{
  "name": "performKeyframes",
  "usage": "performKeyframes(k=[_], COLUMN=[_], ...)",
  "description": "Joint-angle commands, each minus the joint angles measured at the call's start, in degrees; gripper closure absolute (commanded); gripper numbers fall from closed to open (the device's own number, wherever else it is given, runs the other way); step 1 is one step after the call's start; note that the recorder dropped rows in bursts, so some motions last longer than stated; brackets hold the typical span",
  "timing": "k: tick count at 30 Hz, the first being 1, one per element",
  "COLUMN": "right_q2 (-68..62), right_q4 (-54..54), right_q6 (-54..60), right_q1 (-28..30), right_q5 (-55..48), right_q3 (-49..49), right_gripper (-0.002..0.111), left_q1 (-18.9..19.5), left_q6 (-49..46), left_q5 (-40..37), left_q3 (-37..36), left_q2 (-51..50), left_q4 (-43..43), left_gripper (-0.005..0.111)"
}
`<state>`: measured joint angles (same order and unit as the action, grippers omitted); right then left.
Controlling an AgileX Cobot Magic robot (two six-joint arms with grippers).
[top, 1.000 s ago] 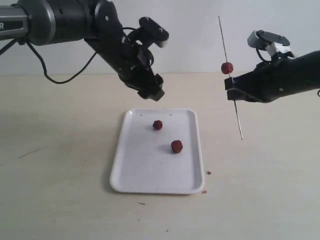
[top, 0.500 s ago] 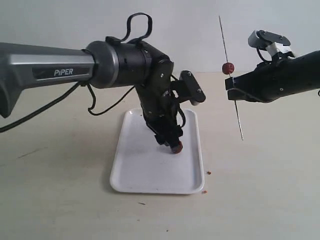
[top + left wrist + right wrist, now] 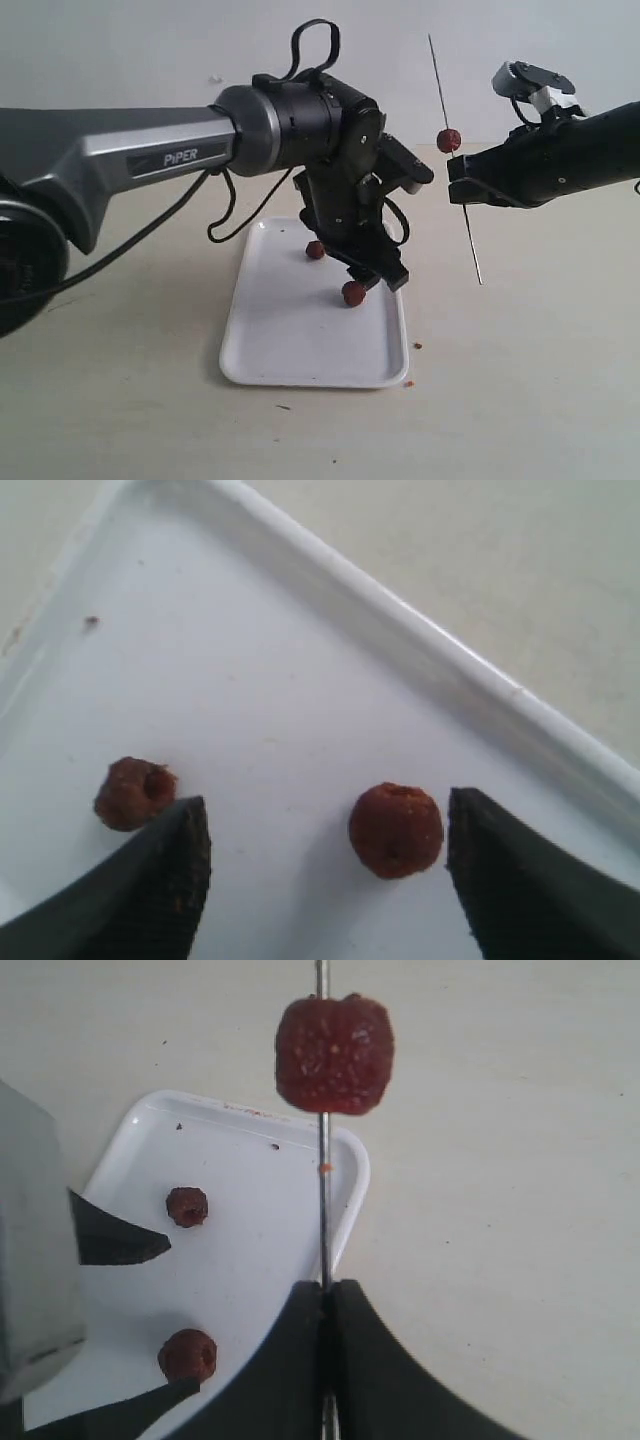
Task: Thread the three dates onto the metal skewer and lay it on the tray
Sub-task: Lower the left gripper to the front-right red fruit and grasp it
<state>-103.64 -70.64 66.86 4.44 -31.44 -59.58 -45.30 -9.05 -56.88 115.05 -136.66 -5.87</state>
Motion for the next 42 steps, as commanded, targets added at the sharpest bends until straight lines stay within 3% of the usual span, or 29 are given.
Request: performKeyframes(k=[1,23,29,42], right_q2=[0.53,0.53,0.53,0.53], right_q4=[0.26,0.26,0.26,0.13], right_q6=[0.05,0.16,0.61,0.93], right_q1=[0.22,0.22,0.22,0.22], right_q5=[-0.37,-0.26,-0.26,-0.26], right_q3=[-0.27,-0.27,-0.27,-0.27], right_gripper=[0.108,0.108,0.108,0.108], left_q1=[-0.38,-0.61,-0.61,-0.61], left_q6=[0.18,-0.15,-0.06,0.07], left_q5=[-4.58,-4.48,-4.60,-4.51], left_q3=[3.49,3.74,3.74,3.74], left_q2=[-2.90,-3.28,-5.11,-5.22], left_q4=[0.70,4.13,3.60,3.37], left_gripper=[0.041,0.041,0.052,0.057])
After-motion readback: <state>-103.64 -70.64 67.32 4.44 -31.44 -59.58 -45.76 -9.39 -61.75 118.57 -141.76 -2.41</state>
